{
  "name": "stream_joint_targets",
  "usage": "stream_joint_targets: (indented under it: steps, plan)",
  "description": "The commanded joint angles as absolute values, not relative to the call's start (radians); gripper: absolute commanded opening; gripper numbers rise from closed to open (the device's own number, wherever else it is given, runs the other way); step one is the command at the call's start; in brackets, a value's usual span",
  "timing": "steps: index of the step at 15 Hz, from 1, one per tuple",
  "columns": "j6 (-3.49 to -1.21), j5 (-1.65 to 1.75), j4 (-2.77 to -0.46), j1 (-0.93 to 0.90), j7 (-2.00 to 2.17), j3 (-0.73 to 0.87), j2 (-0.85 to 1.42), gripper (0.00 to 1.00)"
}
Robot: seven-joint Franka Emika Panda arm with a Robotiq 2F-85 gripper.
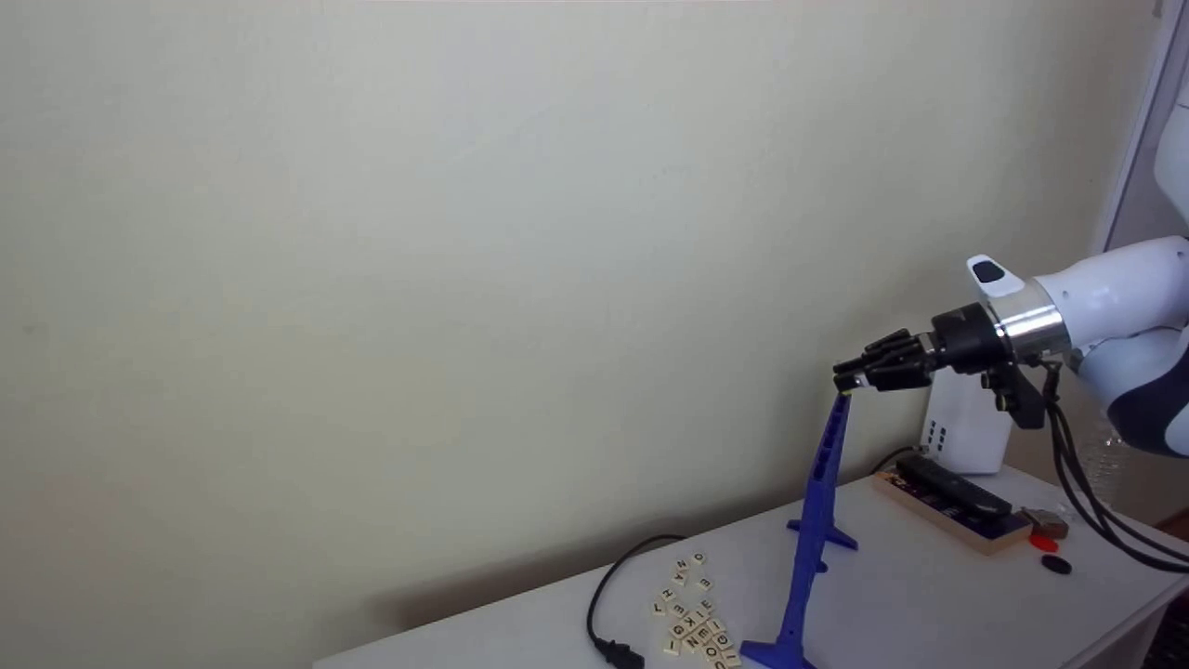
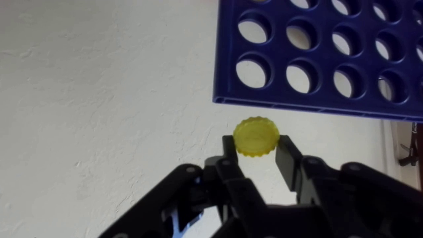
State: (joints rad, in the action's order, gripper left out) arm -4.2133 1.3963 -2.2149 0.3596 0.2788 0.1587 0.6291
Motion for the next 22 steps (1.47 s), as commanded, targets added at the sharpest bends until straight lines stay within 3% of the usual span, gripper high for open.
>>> stream_joint_targets:
  steps: [1, 22]
  plan:
    - [-4.256, 1.377, -2.187, 0.372, 0.255, 0.143, 0.664, 0.11]
    - [-4.247, 1.396, -2.175, 0.43, 0.255, 0.091, 0.675, 0.11]
